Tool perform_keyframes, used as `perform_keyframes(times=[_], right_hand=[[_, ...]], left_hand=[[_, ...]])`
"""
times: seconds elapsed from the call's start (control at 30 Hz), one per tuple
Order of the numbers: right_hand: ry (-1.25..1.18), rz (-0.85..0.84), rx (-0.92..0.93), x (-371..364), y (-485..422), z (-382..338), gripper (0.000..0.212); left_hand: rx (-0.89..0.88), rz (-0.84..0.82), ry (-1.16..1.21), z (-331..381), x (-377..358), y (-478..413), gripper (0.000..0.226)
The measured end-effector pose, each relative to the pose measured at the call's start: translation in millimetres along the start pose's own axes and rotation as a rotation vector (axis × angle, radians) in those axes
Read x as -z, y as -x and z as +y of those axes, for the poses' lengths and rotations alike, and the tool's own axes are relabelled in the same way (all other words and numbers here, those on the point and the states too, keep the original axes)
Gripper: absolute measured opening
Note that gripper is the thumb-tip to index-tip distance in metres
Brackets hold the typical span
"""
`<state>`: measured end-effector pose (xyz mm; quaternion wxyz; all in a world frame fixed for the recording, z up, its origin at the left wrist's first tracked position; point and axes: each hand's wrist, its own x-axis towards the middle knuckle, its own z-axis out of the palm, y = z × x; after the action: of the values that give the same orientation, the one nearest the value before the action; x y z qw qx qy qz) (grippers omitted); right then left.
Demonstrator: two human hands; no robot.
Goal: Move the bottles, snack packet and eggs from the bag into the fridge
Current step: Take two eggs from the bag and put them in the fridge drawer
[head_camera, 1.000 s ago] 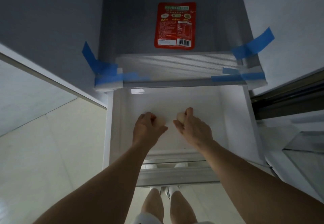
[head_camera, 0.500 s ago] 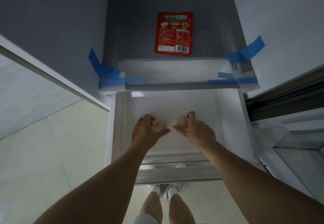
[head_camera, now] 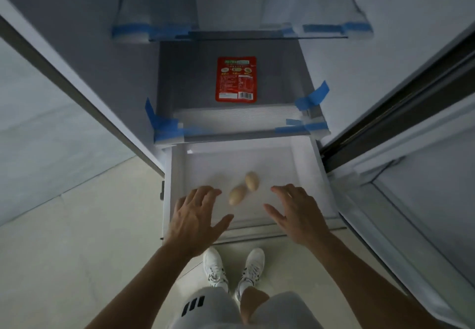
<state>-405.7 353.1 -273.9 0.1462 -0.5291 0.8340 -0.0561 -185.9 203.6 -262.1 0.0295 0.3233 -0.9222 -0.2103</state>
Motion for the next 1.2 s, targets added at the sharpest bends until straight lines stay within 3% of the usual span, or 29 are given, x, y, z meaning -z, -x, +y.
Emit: perform_keyframes(times=[0.17, 0.47, 0.63, 0.9, 1.2], right_hand=[[-0.026, -0.014, 0.043, 5, 29, -10, 0.075], [0.156, -0.137, 0.101, -1, 59, -4, 0.082], [0.195, -0.083, 0.017, -6, 63, 6, 0.081], [0.276, -0.037, 0.064, -16, 55, 16, 0.084], [0.388, 0.131, 0.108, -29, 52, 22, 0.085]], left_hand=[[-0.077, -0.062, -0.12, 7, -5, 21, 0.082], [0.062, -0.128, -0.267, 12, -23, 48, 0.091], [0.092, -0.09, -0.322, 11, -29, 50, 0.091], [0.07, -0.116, -0.334, 3, -31, 44, 0.095], [-0.026, -0.105, -0.37, -7, -36, 38, 0.094]])
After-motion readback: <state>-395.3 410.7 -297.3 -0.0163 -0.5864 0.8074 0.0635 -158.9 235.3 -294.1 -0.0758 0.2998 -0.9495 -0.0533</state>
